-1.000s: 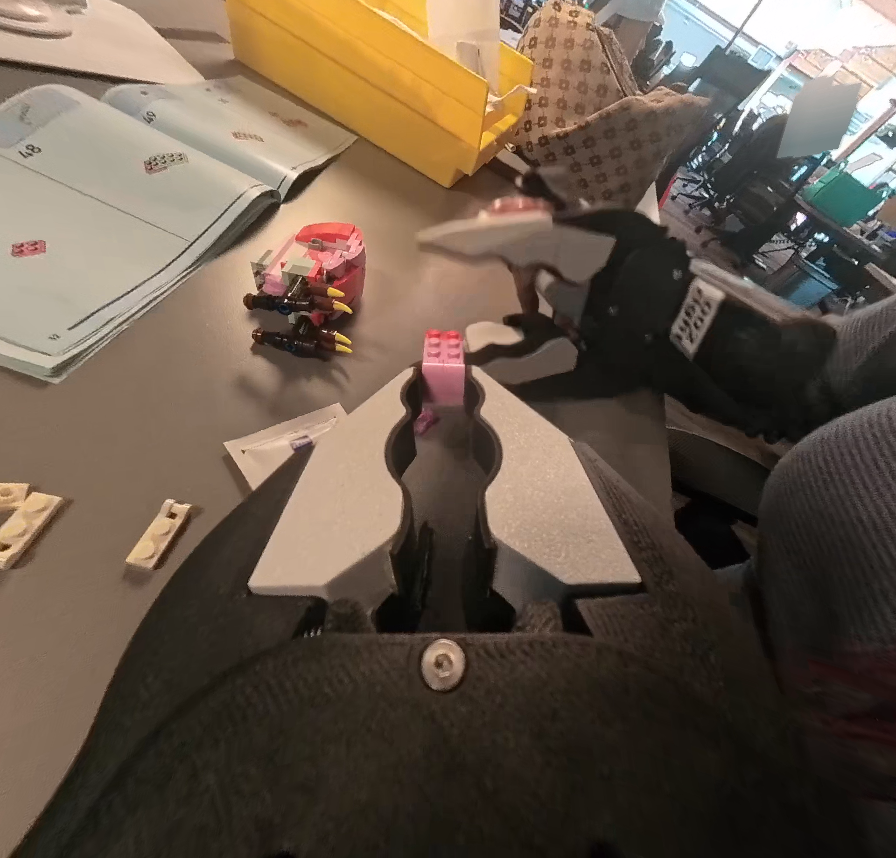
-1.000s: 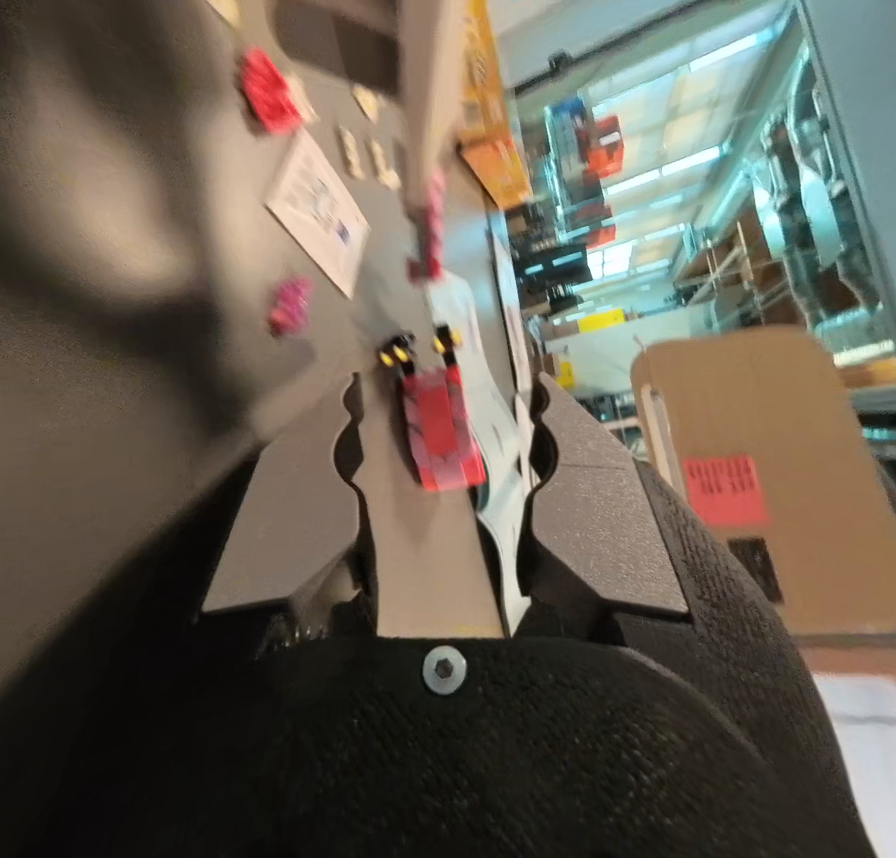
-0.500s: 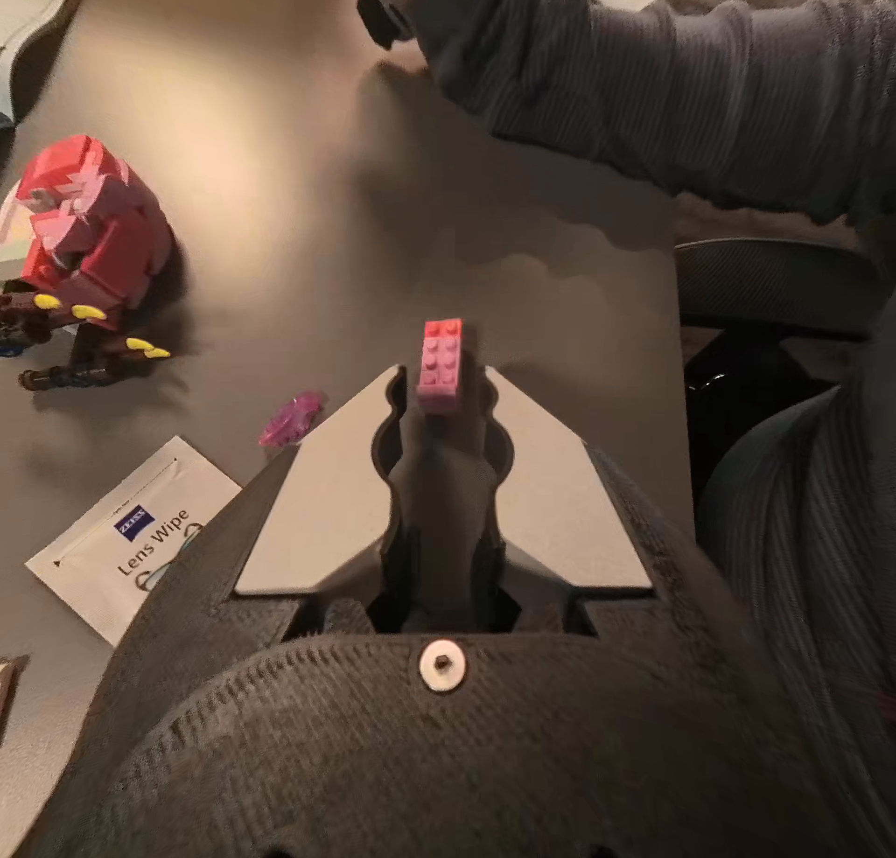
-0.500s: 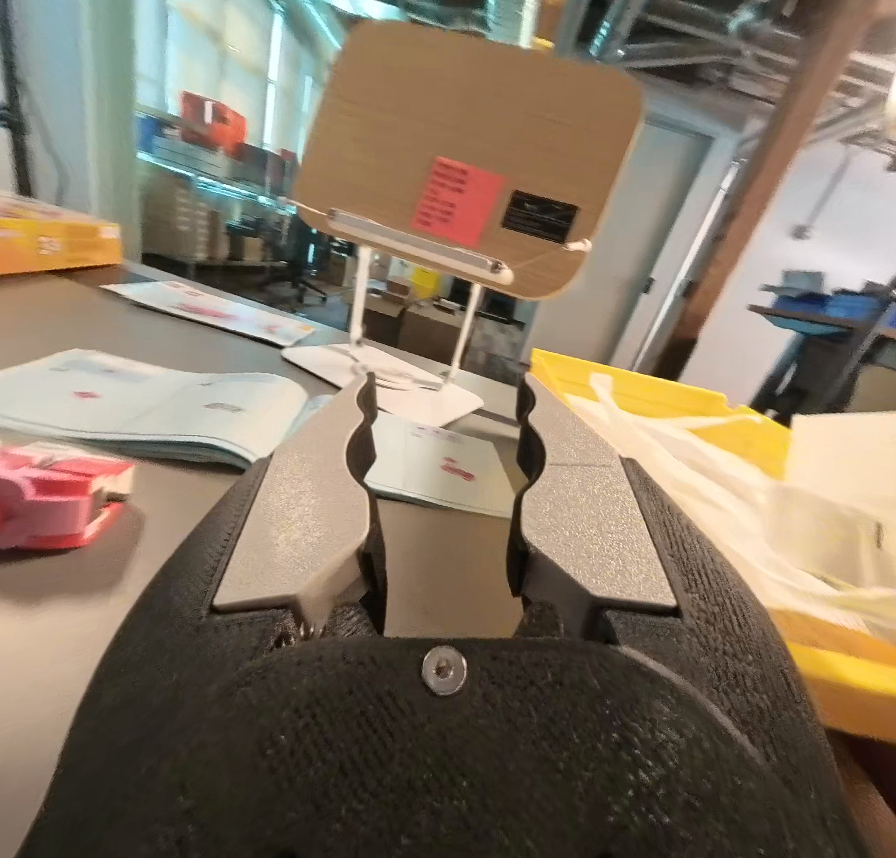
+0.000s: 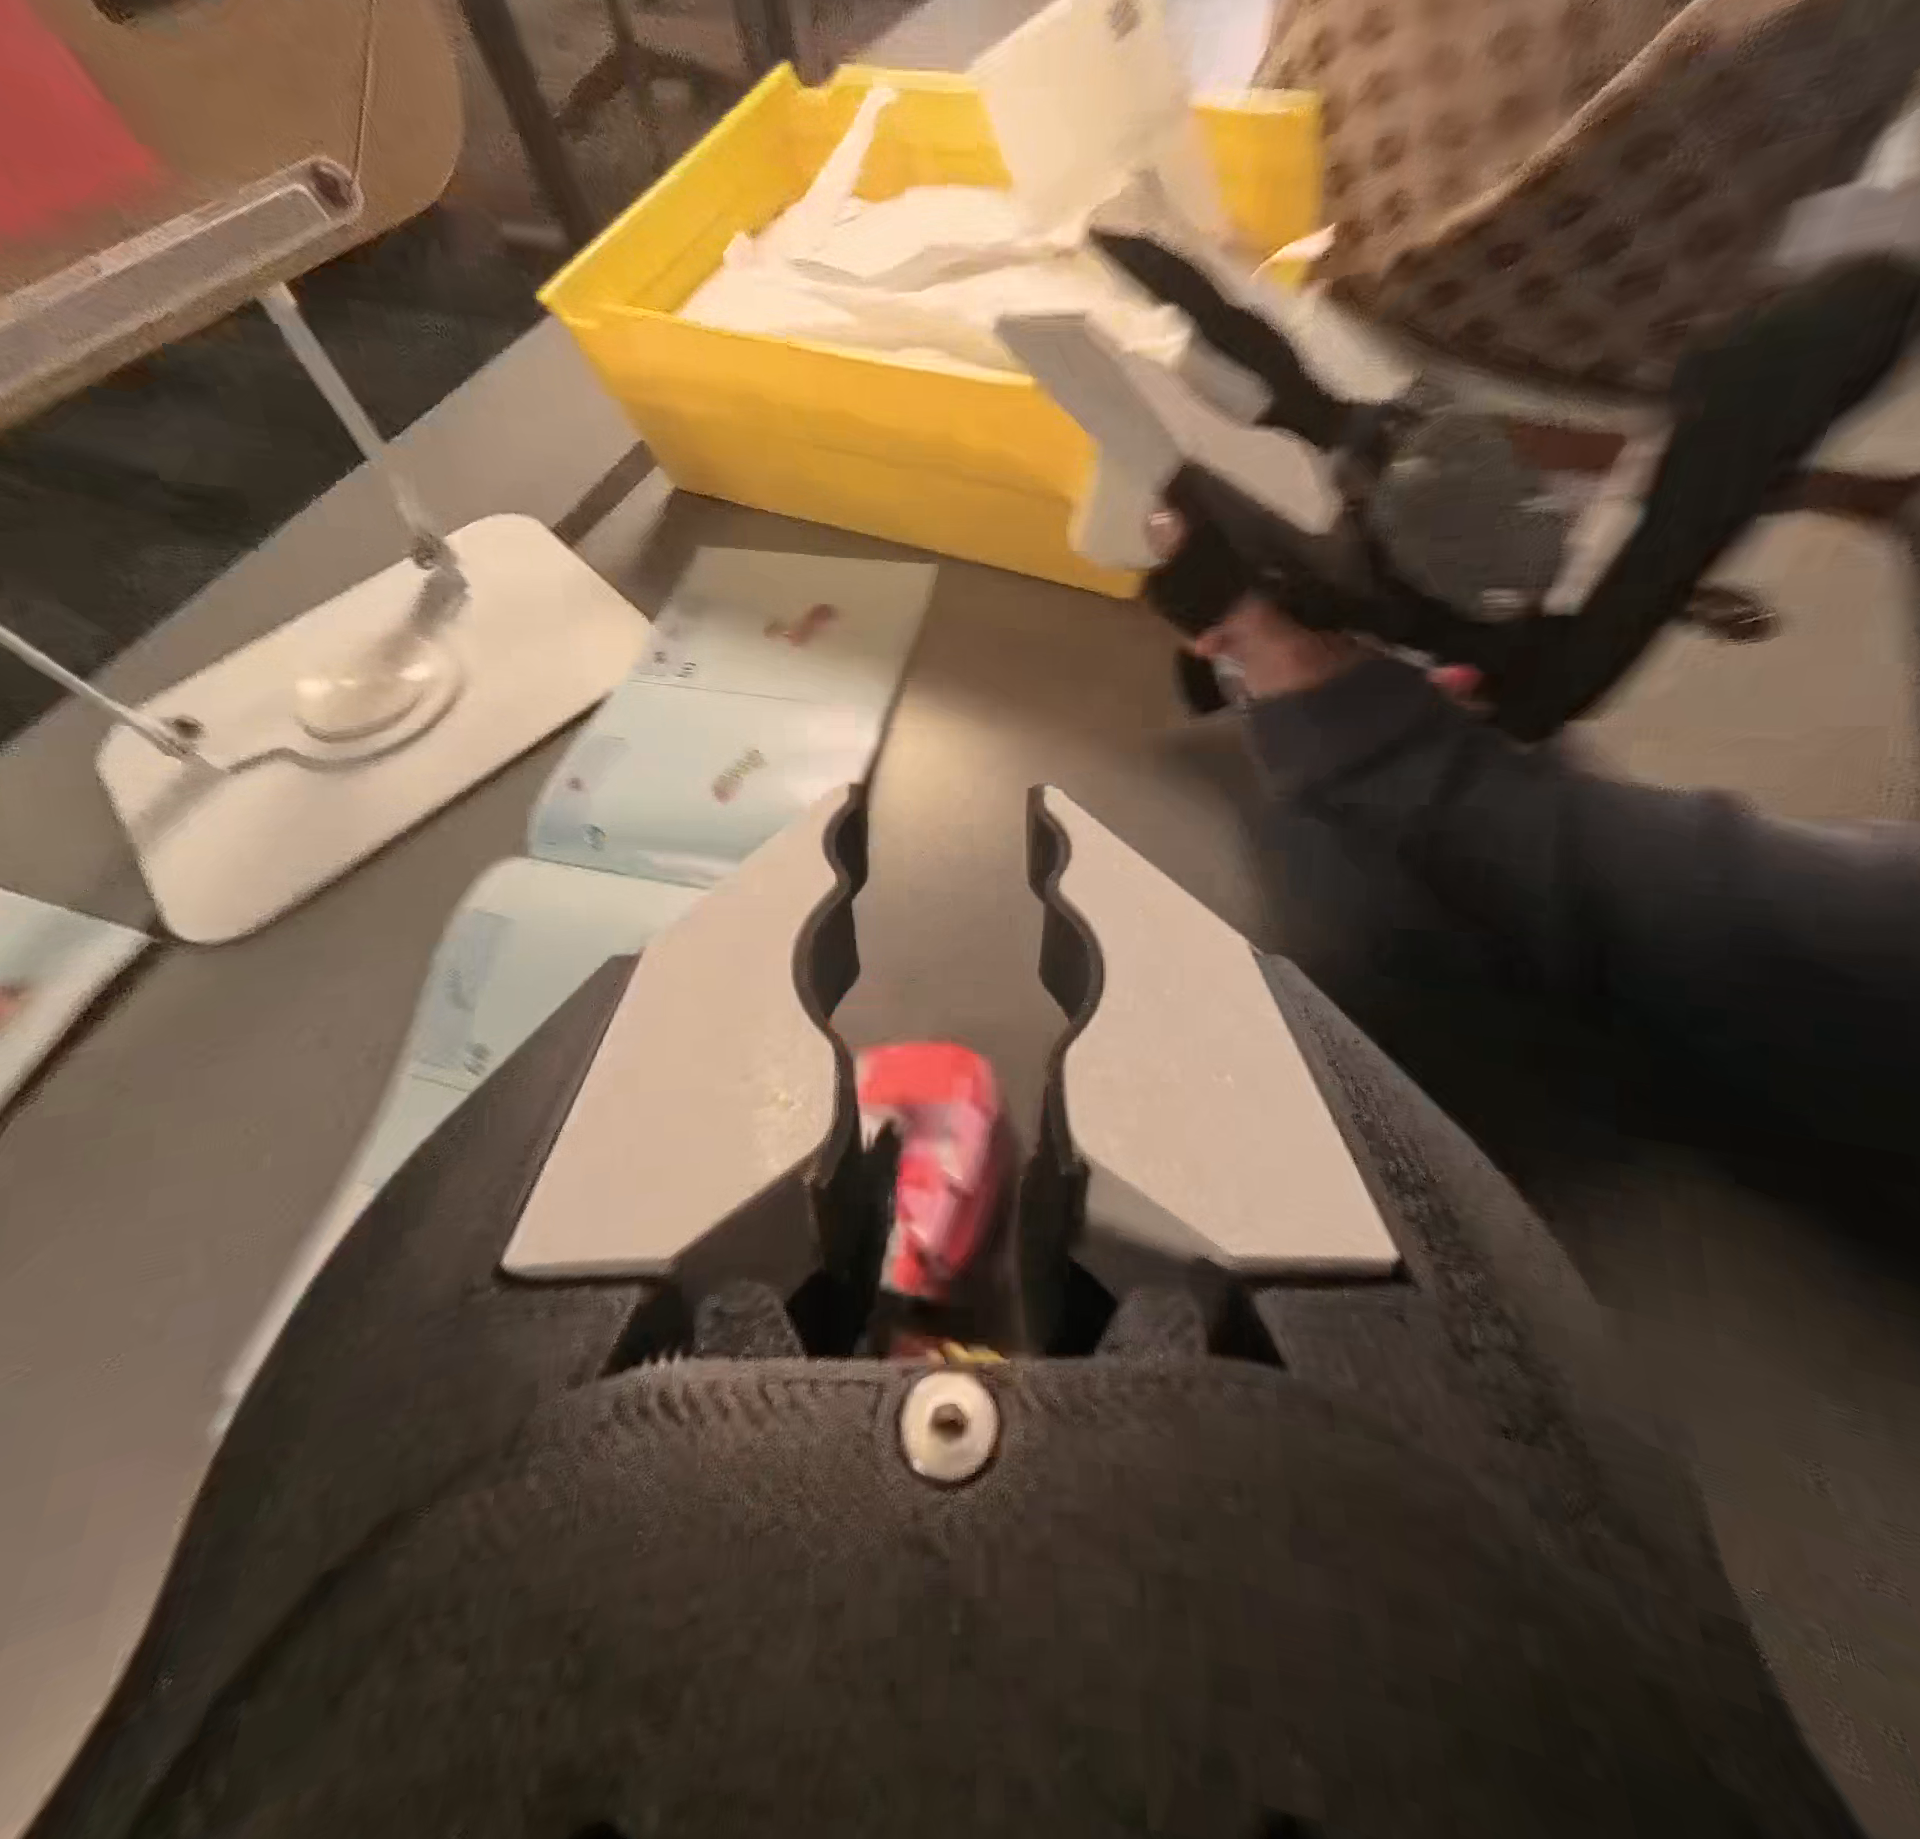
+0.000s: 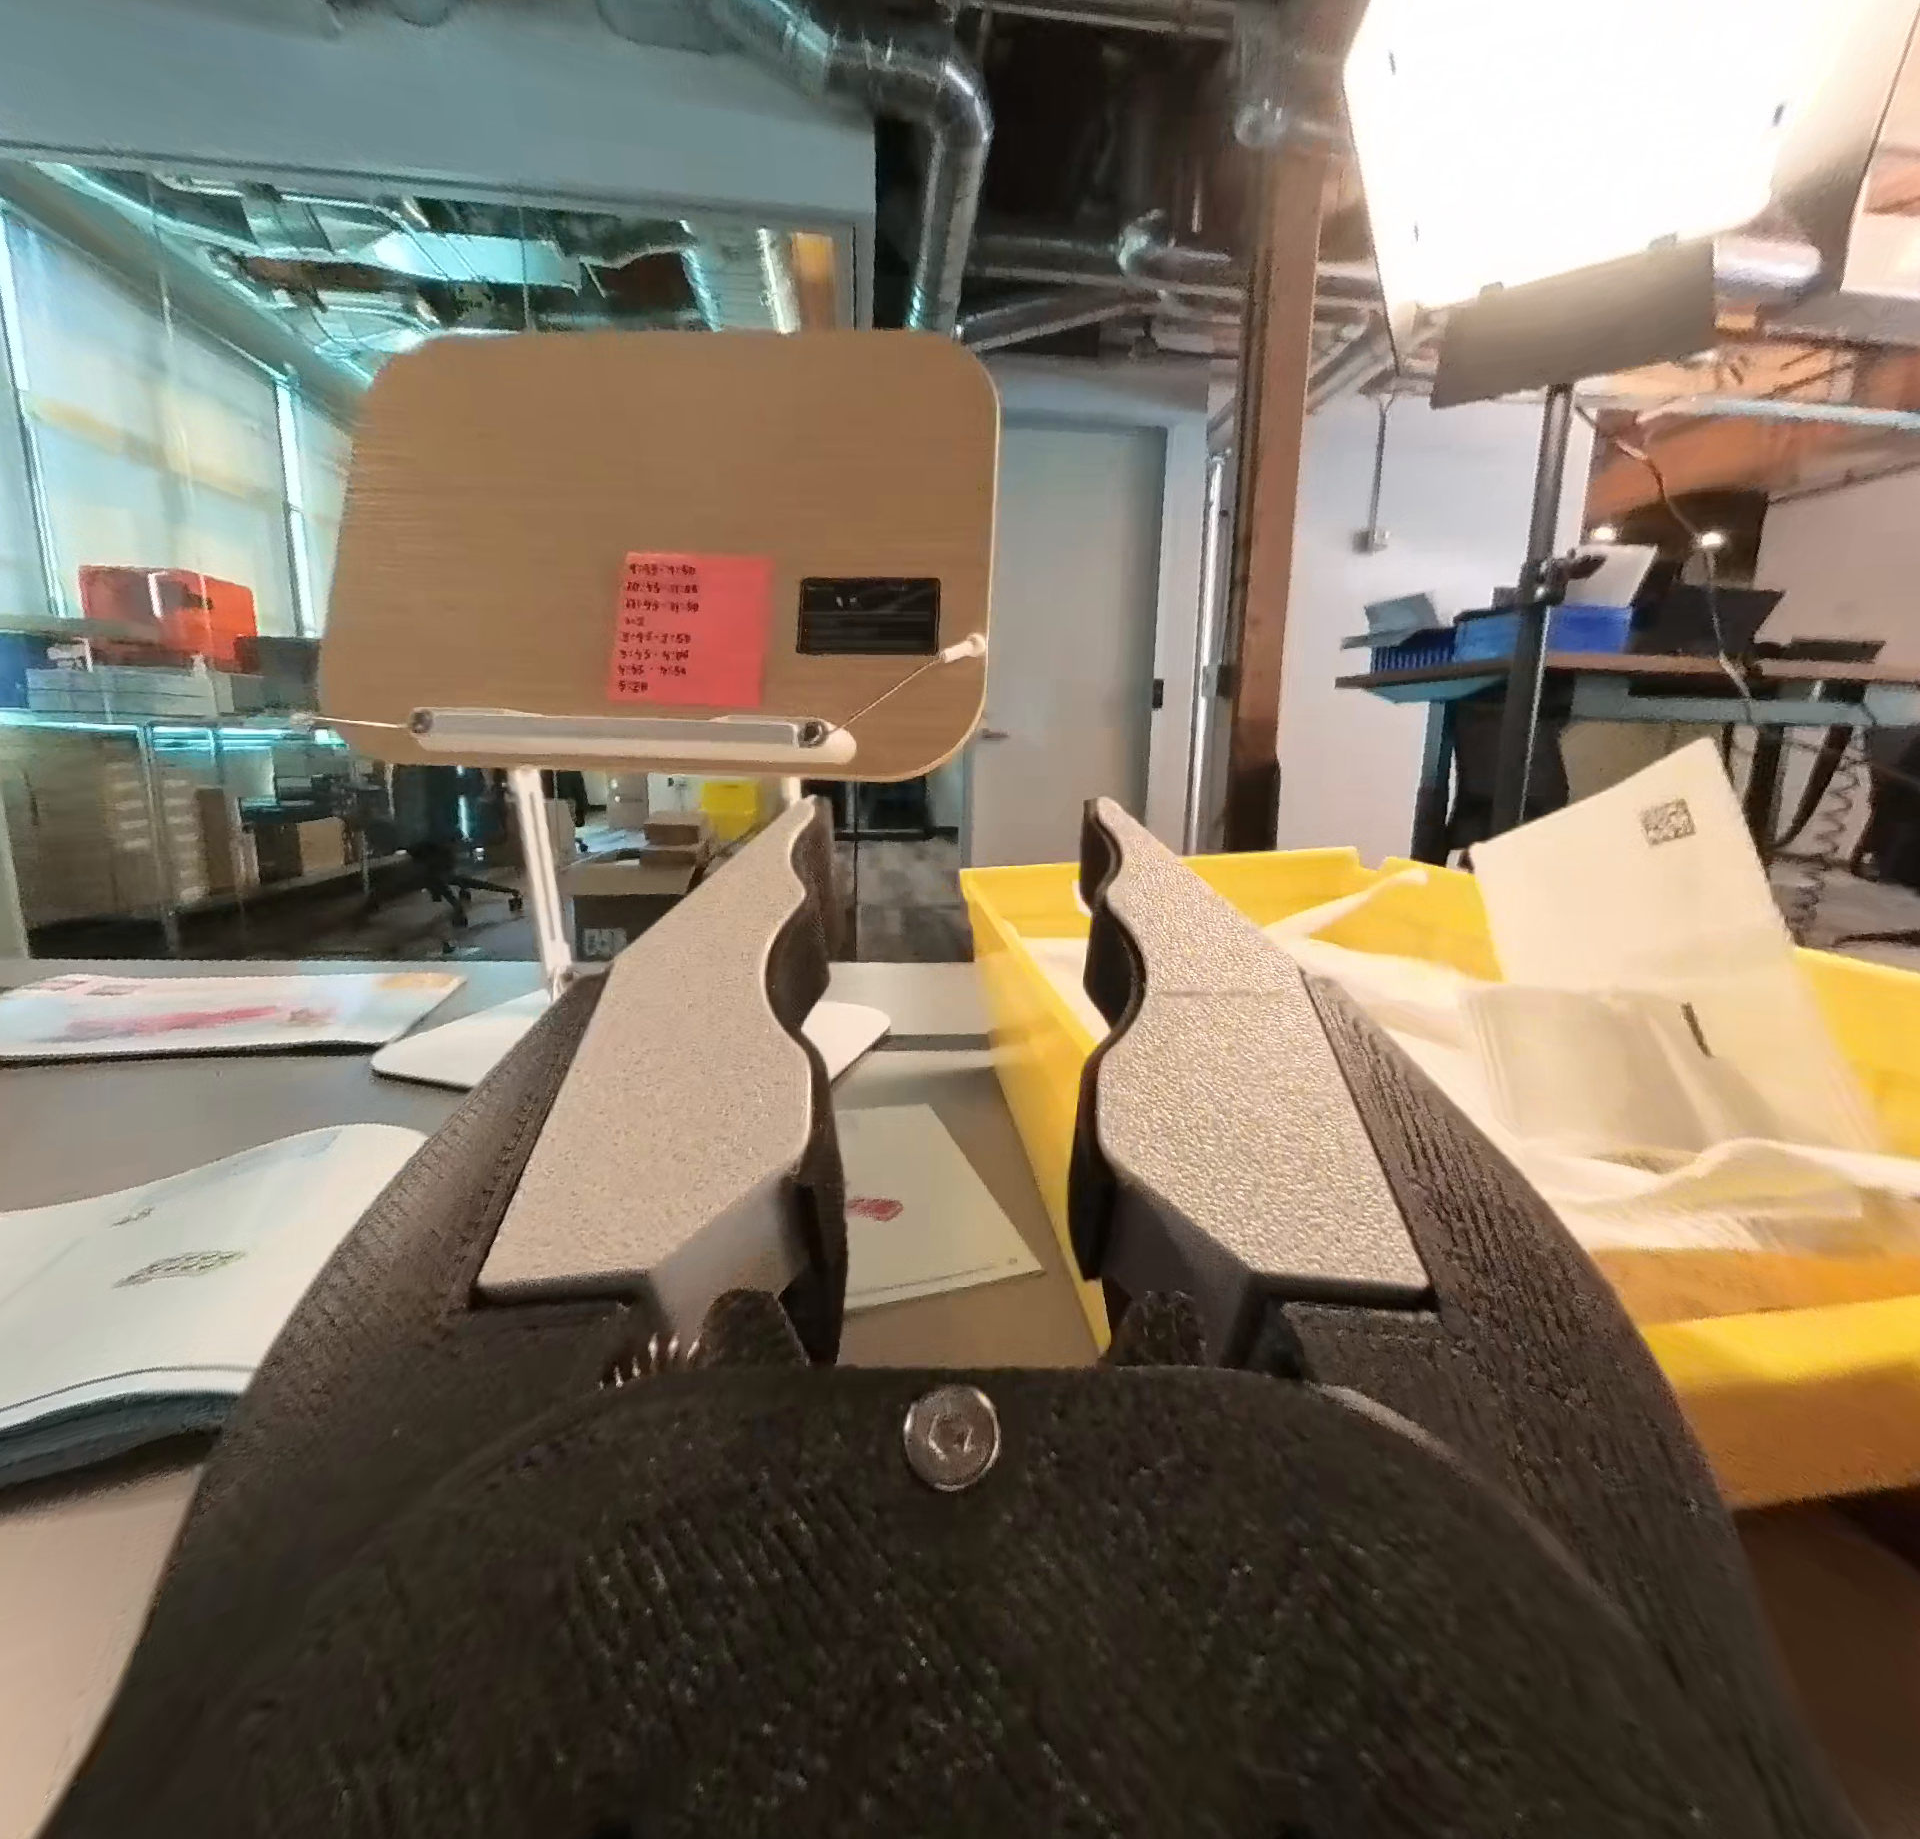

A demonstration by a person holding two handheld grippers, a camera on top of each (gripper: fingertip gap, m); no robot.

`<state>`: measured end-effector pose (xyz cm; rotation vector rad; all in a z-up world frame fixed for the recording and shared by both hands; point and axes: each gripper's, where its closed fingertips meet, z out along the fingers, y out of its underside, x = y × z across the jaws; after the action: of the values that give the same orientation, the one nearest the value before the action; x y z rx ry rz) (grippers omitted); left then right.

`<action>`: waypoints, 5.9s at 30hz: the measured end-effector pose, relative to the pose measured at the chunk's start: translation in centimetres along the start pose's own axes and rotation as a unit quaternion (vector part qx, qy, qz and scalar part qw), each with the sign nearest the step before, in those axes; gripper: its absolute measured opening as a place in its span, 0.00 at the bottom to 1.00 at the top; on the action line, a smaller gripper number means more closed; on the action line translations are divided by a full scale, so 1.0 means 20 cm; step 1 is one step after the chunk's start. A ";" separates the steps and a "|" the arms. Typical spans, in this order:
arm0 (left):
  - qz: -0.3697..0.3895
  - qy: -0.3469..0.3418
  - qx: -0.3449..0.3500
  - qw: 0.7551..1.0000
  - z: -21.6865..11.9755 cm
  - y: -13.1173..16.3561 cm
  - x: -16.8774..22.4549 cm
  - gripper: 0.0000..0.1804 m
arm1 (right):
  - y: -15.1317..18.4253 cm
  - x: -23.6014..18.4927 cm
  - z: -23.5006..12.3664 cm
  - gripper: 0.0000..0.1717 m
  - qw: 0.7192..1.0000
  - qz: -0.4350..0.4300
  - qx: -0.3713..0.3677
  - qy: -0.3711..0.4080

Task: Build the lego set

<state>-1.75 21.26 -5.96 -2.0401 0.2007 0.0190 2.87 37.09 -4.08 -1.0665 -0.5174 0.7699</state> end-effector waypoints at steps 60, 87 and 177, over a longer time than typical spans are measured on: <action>-0.198 -0.230 -0.088 0.949 -0.27 0.57 -0.43 0.22 | 0.17 -0.53 0.00 0.10 0.957 -0.205 -0.079 -0.190; -0.096 -0.217 0.190 0.953 -0.57 0.55 -0.27 0.22 | 0.21 -0.66 -0.05 0.00 0.947 -0.175 -0.093 -0.254; -0.404 -0.178 -0.338 0.831 -1.36 1.54 -1.02 0.10 | 0.20 -0.61 -0.04 0.00 0.957 -0.120 -0.088 -0.251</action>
<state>-28.56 -13.85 -18.49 -2.6108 -1.0537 -0.0681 -5.56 28.25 -8.15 -0.9444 -1.1456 0.7875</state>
